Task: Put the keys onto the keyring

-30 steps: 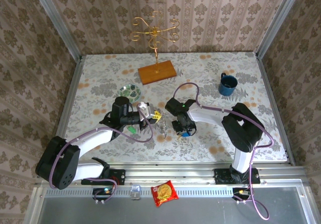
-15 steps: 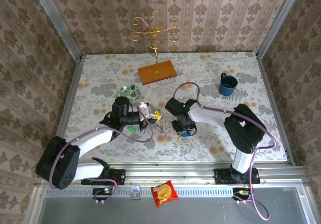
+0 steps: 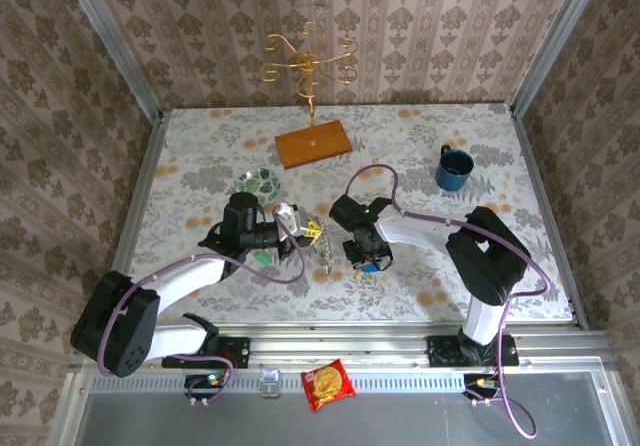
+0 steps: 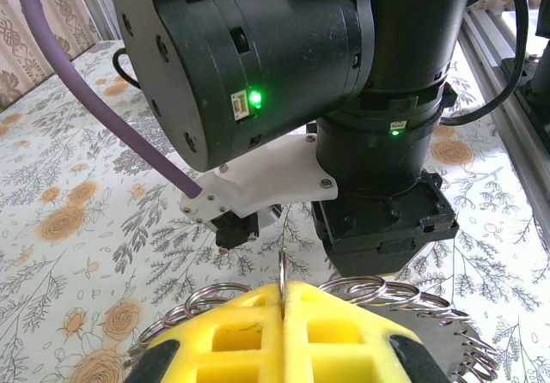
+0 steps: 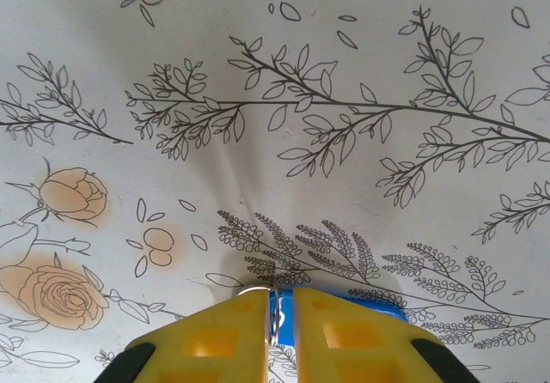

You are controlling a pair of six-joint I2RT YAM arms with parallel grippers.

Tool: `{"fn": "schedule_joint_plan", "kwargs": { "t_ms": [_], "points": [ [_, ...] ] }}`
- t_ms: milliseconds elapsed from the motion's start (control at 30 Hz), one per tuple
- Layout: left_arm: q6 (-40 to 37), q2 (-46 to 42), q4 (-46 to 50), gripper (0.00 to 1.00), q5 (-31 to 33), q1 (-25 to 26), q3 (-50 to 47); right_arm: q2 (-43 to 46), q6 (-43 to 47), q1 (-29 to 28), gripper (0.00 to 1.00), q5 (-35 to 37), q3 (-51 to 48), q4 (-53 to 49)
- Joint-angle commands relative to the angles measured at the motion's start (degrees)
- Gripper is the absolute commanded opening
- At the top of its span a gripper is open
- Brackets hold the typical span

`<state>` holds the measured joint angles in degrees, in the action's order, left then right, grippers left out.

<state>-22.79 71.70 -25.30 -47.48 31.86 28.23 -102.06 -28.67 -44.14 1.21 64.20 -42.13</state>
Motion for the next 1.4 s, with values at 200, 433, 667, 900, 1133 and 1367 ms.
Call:
{"fn": "schedule_joint_plan", "kwargs": {
  "t_ms": [200, 433, 667, 900, 1133, 1367],
  "points": [
    [-1.2, -0.7, -0.8, 0.00, -0.6, 0.5, 0.6, -1.0, -0.2, -0.3, 0.14, -1.0, 1.4, -1.7],
    [-1.2, -0.7, -0.8, 0.00, -0.6, 0.5, 0.6, -1.2, -0.3, -0.3, 0.12, -1.0, 1.4, -1.8],
    [-1.3, -0.8, -0.7, 0.00, -0.6, 0.5, 0.6, -0.4, -0.4, -0.3, 0.00, -0.8, 1.6, -2.1],
    [0.8, -1.9, -0.5, 0.00, 1.7, 0.5, -0.1, 8.9, 0.9, 0.1, 0.00, 0.7, 0.6, 0.4],
    [6.8, -2.0, -4.6, 0.00, 3.6, 2.0, -1.6, 19.3, 8.9, 4.1, 0.00, -14.9, -4.9, 13.4],
    [9.1, -0.4, -4.2, 0.00, 4.4, 3.7, -0.3, 20.3, 12.8, 6.8, 0.00, -26.7, -4.0, 18.4]
  ]
}}
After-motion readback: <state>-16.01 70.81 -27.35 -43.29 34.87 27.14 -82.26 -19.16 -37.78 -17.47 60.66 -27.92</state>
